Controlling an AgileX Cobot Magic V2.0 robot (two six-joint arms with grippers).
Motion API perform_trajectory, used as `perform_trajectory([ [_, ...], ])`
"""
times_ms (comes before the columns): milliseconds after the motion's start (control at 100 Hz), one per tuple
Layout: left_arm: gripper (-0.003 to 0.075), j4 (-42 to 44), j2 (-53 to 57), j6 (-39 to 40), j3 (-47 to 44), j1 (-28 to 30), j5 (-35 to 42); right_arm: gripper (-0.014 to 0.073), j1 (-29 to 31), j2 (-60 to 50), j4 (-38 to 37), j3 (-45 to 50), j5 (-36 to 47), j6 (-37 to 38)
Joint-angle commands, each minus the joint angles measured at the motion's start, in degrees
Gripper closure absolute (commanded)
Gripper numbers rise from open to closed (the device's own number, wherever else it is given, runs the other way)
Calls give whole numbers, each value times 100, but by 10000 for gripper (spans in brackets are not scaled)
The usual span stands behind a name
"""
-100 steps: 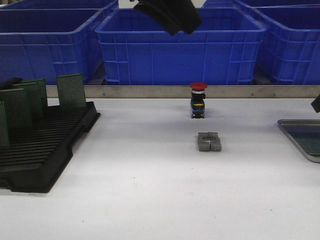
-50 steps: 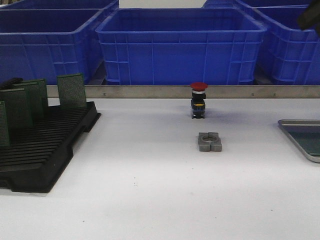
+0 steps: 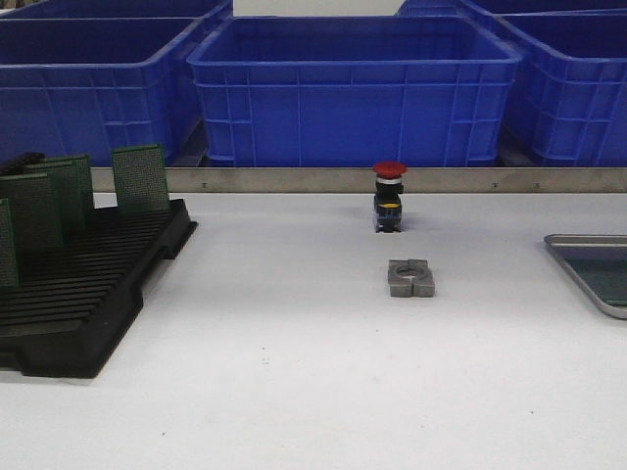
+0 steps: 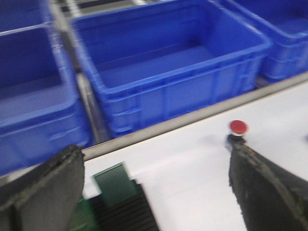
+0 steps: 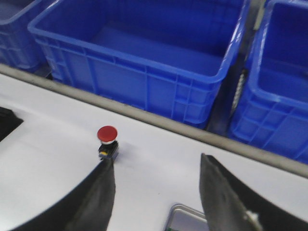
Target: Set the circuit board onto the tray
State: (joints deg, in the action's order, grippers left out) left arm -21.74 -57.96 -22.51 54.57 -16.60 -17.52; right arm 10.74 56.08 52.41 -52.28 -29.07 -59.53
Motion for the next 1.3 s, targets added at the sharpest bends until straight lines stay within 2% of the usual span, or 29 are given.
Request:
perform_trajectory([
  [0,154,-263,777,96,-434,328,704,171,-13,-651,202,235,678,-174],
  [200,154,-301,1867,96,-1436,824,871,171,-13,-1938,237,1436,1488,-174],
  [400,154,-189,2564,84,-1958,969,970,171,-13,-3084,597,2457,1997,-169],
  [550,154,-131,2751,84,-2180,969,984,171,-13,-3626,814,2779,2228,-169],
  [740,154,-131,2759,84,-2178,969,987,172,-13,-3689,846,2851,2244,-169],
  [850,164,-131,2759,84,-2178,969,987,225,-13,-3689,846,2851,2230,-169],
  [900,203,-131,2759,84,-2178,969,987,275,-13,-3689,846,2851,2241,-169],
  [970,297,-131,2759,84,-2178,969,987,362,-13,-3689,846,2851,2265,-169],
  [1190,726,-131,2759,84,-2178,969,987,638,-13,-3689,846,2851,2370,-169],
  [1230,736,-131,2759,84,-2178,969,987,668,-13,-3689,846,2851,2376,-169],
  [1290,738,-131,2759,84,-2178,969,987,661,-13,-3689,846,2851,2376,-169],
])
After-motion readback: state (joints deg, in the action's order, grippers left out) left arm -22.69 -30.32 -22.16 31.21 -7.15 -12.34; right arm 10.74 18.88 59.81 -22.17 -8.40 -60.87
